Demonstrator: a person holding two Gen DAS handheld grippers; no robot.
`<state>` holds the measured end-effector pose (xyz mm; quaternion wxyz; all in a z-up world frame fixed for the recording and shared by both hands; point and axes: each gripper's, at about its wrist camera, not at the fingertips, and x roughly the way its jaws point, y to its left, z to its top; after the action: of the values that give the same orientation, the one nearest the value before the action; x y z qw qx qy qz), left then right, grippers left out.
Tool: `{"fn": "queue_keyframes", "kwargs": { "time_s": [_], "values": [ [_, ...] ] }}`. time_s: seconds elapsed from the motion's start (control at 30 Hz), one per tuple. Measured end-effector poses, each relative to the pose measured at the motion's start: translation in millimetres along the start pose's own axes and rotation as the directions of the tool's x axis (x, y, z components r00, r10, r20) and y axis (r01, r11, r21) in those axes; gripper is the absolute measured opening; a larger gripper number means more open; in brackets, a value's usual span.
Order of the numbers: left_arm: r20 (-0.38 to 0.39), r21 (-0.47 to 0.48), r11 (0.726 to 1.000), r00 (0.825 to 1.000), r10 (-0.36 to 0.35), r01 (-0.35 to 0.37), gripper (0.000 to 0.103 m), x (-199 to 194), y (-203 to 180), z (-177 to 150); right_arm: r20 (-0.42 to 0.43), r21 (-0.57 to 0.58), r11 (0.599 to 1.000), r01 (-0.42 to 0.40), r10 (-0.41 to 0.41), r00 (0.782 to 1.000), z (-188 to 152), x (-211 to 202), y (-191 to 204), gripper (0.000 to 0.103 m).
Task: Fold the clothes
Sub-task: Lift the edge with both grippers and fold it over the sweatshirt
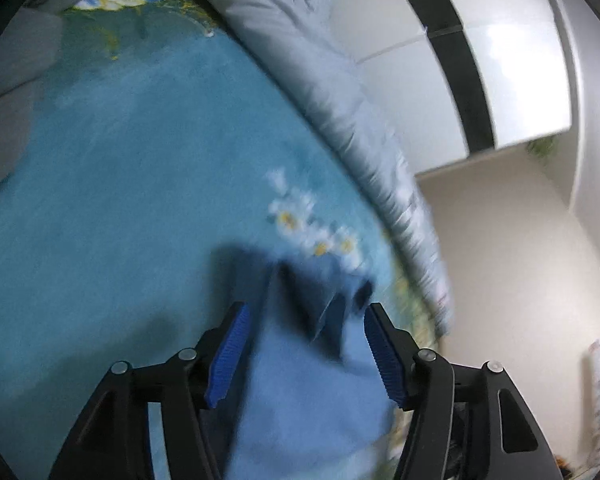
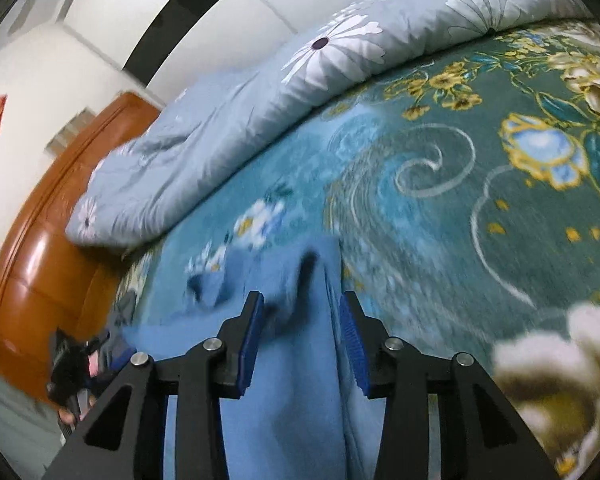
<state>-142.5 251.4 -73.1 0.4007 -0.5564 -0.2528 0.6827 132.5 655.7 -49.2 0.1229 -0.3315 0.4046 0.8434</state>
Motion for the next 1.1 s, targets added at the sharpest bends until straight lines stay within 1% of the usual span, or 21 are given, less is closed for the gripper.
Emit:
{"fn": "queue_keyframes", "kwargs": {
  "time_s": [0.1, 0.17, 0.27, 0.4, 0.47, 0.53, 0.67, 0.77, 0.83, 0.9, 1.03, 1.1],
  "values": [
    [-0.04, 0.037, 0.996, 0.996, 0.083, -0.082, 0.065, -7, 9, -27, -0.041, -0.019, 1.0, 0.004, -0.005, 0.999, -23, -9, -8, 0.042],
    [-0.078, 0.028, 0.996, 0.994, 0.081, -0.079, 0.065, -7, 16, -41, -0.069, -0.031, 0.999, 0.006, -0.008, 0.998, -39, -15, -13, 0.042],
    [-0.14, 0.033, 0.996, 0.987, 0.081, -0.077, 0.065, -1, 14, -60, -0.07, 0.013, 0.999, -0.047, 0.048, 0.996, -52, -19, -18, 0.042],
    [-0.146, 0.092, 0.988, 0.98, 0.136, -0.124, 0.065, 1, 0, -77, -0.073, 0.057, 0.995, -0.087, 0.091, 0.993, -64, -17, -13, 0.042],
    [-0.156, 0.077, 0.99, 0.98, 0.127, -0.116, 0.065, -1, -1, -82, -0.075, 0.067, 0.991, -0.113, 0.118, 0.99, -70, -19, -9, 0.042],
    [-0.15, 0.048, 0.993, 0.982, 0.114, -0.108, 0.063, -3, 3, -84, -0.068, 0.08, 0.989, -0.122, 0.128, 0.989, -74, -22, -10, 0.042],
    [-0.142, -0.036, 0.996, 0.987, 0.071, -0.077, 0.063, -12, 13, -86, -0.044, 0.153, 0.98, -0.13, 0.138, 0.99, -86, -34, -21, 0.042],
    [-0.139, -0.058, 0.996, 0.988, 0.065, -0.074, 0.063, -18, 16, -91, -0.046, 0.174, 0.974, -0.148, 0.158, 0.986, -99, -45, -28, 0.042],
    [-0.13, -0.086, 0.994, 0.99, 0.062, -0.074, 0.065, -18, 17, -94, -0.044, 0.187, 0.969, -0.159, 0.17, 0.984, -103, -45, -28, 0.042],
    [-0.114, -0.118, 0.99, 0.992, 0.061, -0.075, 0.065, -14, 19, -95, -0.035, 0.198, 0.968, -0.153, 0.163, 0.986, -102, -42, -28, 0.042],
    [-0.064, -0.171, 0.982, 0.996, 0.065, -0.075, 0.065, -13, 21, -97, 0.001, 0.277, 0.951, -0.14, 0.146, 0.989, -96, -30, -23, 0.042],
    [-0.031, -0.185, 0.981, 0.998, 0.059, -0.064, 0.063, -14, 21, -98, 0.03, 0.284, 0.949, -0.139, 0.136, 0.99, -94, -28, -21, 0.042]
  ]
}}
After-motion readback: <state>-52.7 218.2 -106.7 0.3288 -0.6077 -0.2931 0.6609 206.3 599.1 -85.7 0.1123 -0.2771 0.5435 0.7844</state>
